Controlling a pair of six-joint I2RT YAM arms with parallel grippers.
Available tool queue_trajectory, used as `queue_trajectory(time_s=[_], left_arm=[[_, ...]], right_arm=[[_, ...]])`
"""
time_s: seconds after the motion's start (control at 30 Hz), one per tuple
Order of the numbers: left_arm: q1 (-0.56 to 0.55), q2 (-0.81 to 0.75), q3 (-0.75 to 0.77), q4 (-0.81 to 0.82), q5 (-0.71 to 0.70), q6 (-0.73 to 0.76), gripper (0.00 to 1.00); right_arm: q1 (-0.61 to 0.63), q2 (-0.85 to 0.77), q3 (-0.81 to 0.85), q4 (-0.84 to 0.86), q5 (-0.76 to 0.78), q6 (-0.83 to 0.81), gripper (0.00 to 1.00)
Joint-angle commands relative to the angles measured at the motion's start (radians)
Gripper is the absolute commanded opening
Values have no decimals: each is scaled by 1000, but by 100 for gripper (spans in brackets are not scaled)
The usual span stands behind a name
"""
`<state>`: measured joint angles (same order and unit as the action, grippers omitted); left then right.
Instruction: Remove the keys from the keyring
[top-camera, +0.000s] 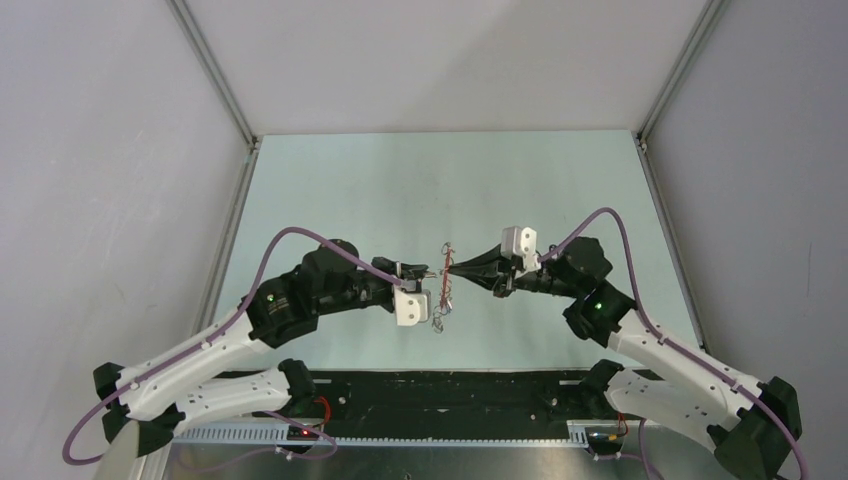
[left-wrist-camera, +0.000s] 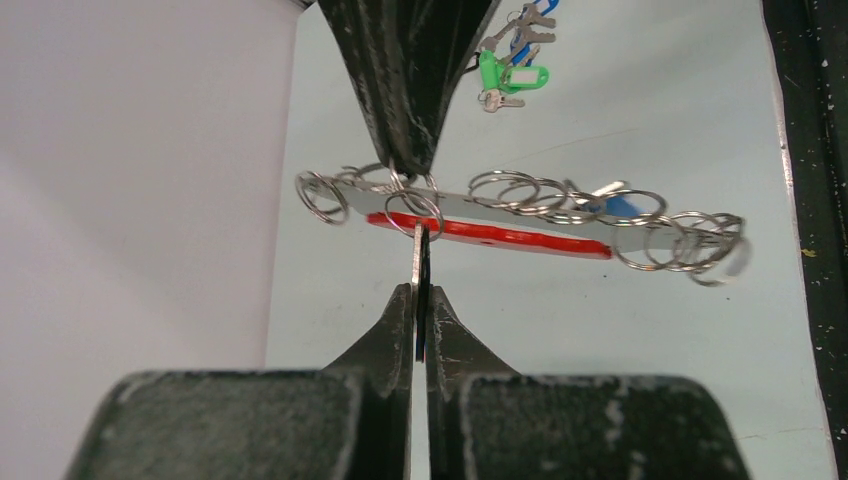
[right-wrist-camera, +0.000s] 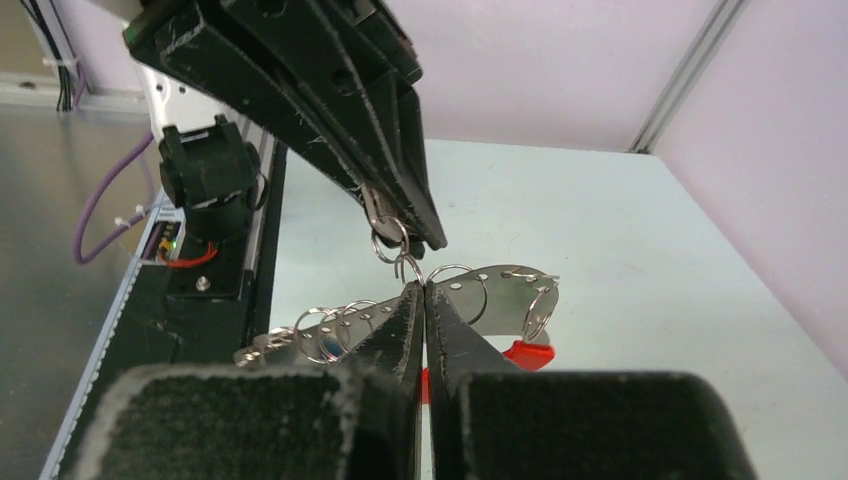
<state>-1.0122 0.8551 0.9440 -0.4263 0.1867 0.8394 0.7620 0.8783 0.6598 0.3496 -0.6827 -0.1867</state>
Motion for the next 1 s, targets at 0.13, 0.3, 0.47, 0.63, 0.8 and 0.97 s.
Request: queue_trajectory(time_s=[0.13, 0.3, 0.47, 0.63, 0.8, 0.97], left_arm=[[-3, -14, -4, 39, 0, 14, 0], [-3, -12, -4, 39, -2, 15, 0], [-3, -15, -5, 40, -3, 16, 0], [-3, -13, -3, 39, 0, 15, 0], [-4, -15, -3, 40, 1, 14, 0], [-3, -17, -3, 40, 3, 15, 0]], right_arm=[[-56, -66, -80, 301, 58, 217, 0], [-58, -64, -129, 409, 44, 264, 18], [-57, -76, -129, 314, 22, 197, 58], [-57, -101, -128, 282, -29, 94, 51], [-42, -85, -101, 258, -73, 43, 44], [3, -43, -46, 171, -71, -52, 44]])
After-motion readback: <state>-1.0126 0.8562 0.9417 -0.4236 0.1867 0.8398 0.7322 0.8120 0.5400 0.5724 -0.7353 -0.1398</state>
